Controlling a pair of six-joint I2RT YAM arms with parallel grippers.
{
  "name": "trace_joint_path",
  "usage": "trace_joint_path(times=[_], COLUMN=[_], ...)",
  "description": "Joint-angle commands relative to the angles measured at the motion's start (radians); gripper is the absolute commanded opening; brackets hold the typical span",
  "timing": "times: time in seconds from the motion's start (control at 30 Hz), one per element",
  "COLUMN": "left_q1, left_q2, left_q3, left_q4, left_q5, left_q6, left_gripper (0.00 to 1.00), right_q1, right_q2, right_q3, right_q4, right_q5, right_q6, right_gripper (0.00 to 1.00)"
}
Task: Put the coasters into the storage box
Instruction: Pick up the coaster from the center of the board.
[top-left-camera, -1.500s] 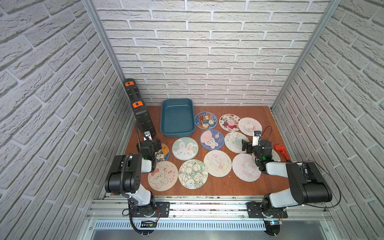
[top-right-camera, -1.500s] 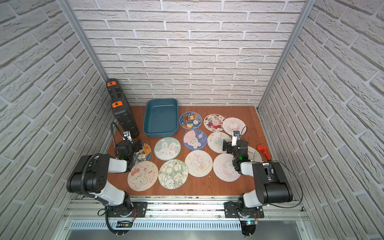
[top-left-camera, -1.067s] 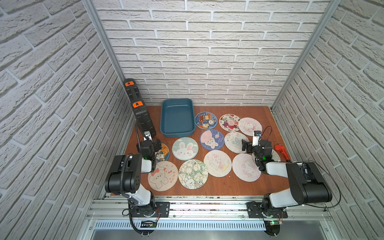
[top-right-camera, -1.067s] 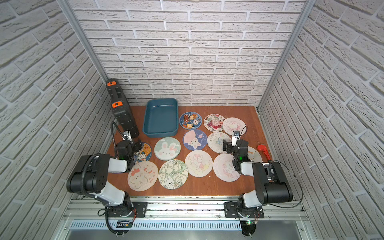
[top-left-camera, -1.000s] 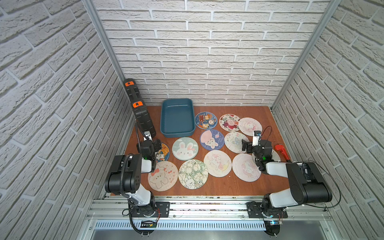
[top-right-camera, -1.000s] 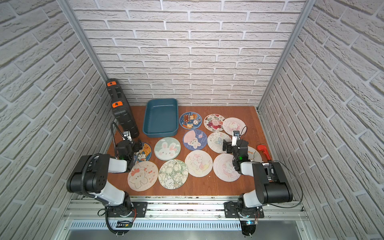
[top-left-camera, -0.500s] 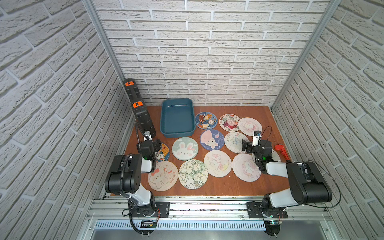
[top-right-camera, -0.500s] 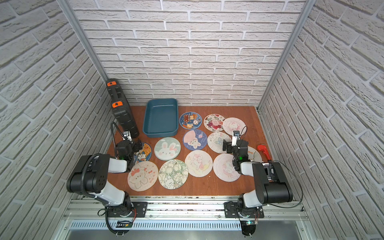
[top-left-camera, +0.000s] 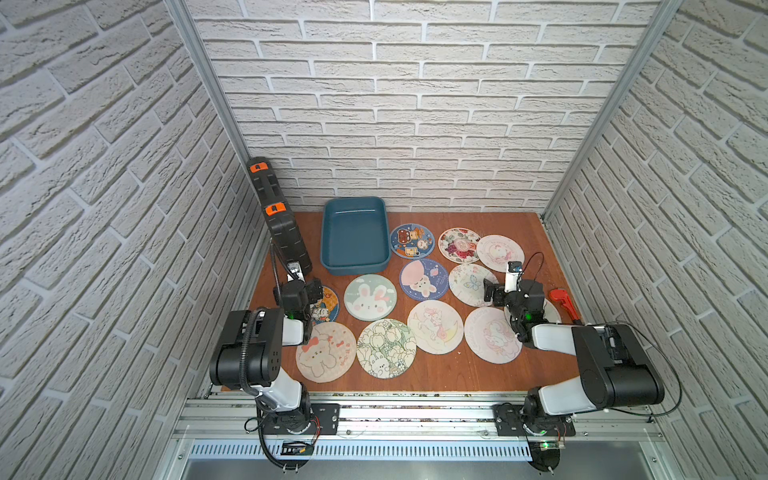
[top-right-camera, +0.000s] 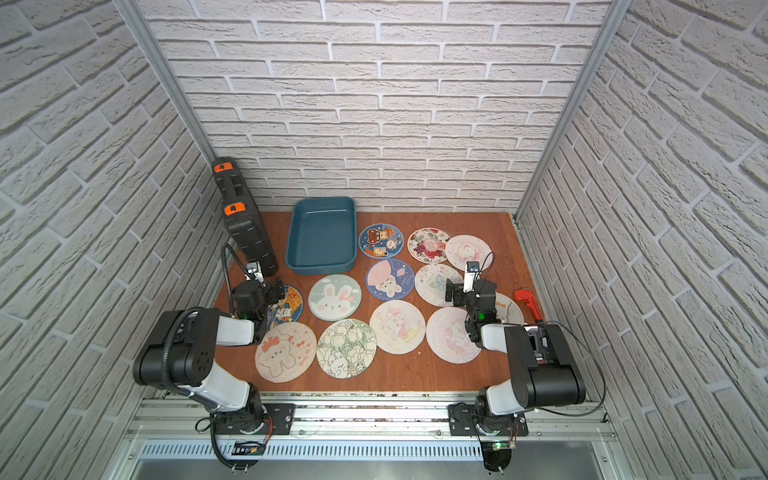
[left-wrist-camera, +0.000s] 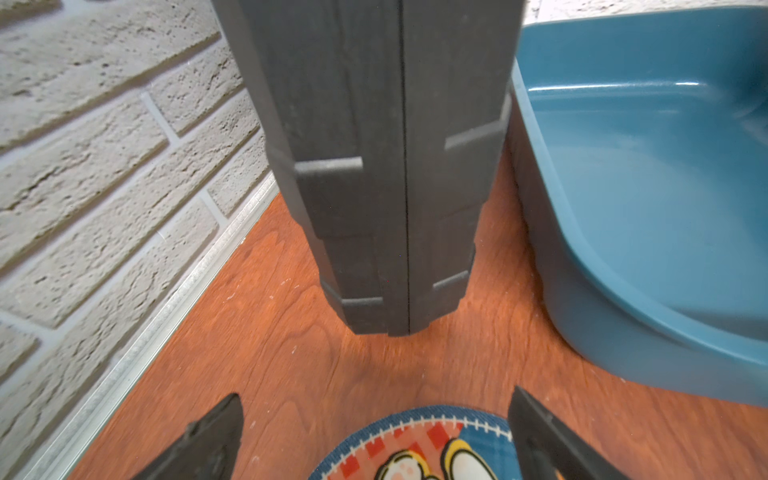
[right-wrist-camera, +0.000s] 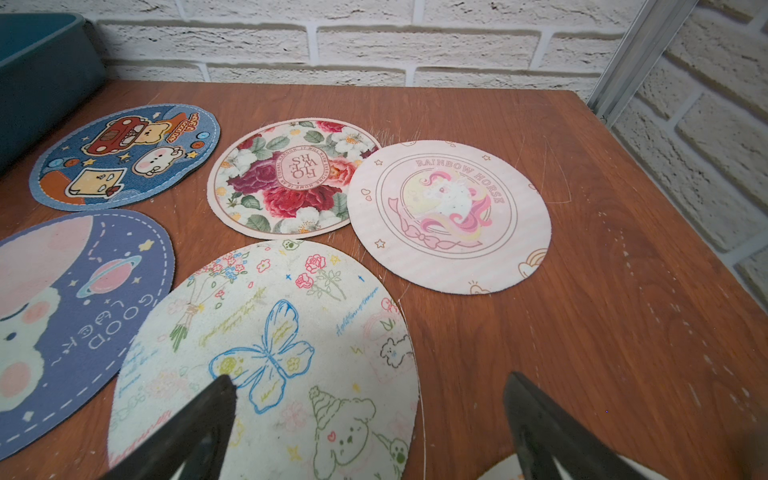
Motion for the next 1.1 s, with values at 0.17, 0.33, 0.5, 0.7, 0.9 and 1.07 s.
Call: trace_joint_path(times=[0.17,0.33,0.5,0.7,0.9,1.07], left_q1=[-0.002,-0.006,-0.026,-0.072,-0.138,-0.205], left_q2=[-0.007,-0.052,-0.113,-0.194,-0.286,-0.324], left_q3=[0.006,0.027,0.068,0.261,0.323,0.342], left_q4=[0.05,-0.03,-0.158,-0.594,-0.816,-0.99], left_q5=[0.007,0.003,-0.075,-0.108,-0.031,0.048], left_q6=[0.0,0.005,0.005,-0.074,-0.224,-0.392], left_gripper=[0.98,0.98,0.98,0.98,0.98,0.98], right_q1=[0.01,0.013,0.019,0.051,0.129,0.212], right_q2=[-0.007,-0.054,-0.085,-0.078,-0.095,-0.091], right_q3=[0.011,0.107,0.311,0.461,0.514,0.517], right_q4=[0.033,-0.166,-0.527,-0.756,-0.879,-0.915], right_q5=[0.004,-0.031,-0.055,-0.067,-0.09,-0.136], right_q6=[-0.006,-0.026,-0.003,0.117,0.206,0.266], right_gripper=[1.0,0.88,0.79,0.81,0.82,0.82])
